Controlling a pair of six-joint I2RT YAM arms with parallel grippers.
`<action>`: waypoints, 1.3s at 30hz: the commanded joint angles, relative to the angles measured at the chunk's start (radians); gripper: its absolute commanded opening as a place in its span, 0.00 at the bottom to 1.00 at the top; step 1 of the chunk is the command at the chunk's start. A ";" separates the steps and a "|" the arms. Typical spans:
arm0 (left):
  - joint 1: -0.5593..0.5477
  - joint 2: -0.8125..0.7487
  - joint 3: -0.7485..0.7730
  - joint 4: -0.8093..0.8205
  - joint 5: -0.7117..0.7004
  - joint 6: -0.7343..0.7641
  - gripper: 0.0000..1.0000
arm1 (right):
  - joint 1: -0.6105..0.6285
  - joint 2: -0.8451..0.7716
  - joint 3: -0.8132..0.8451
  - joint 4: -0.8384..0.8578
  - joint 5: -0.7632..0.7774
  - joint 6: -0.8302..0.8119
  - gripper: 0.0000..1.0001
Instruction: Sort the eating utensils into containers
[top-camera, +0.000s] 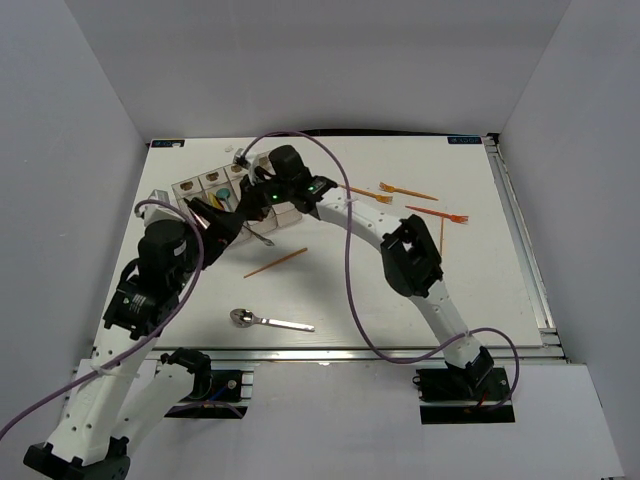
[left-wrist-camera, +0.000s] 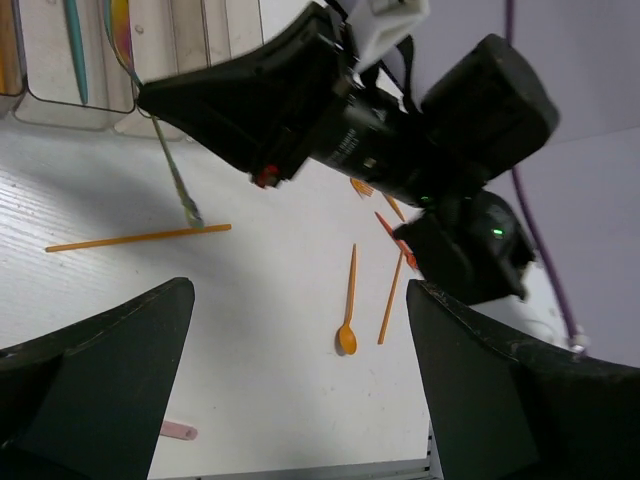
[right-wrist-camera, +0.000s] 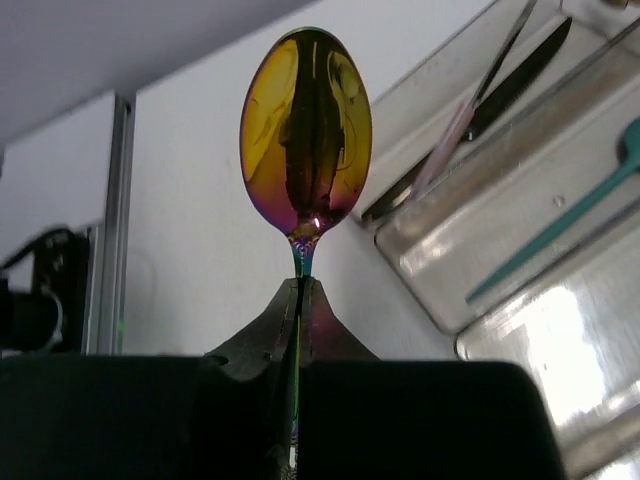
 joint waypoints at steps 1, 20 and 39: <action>0.007 -0.034 0.063 -0.069 -0.044 0.037 0.98 | 0.007 0.059 0.085 0.371 0.132 0.342 0.00; 0.006 -0.145 0.062 -0.175 -0.111 0.012 0.98 | 0.058 0.319 0.237 0.706 0.553 0.221 0.00; 0.007 -0.086 -0.260 -0.211 0.209 -0.364 0.84 | -0.106 -0.043 -0.005 0.521 0.085 0.088 0.89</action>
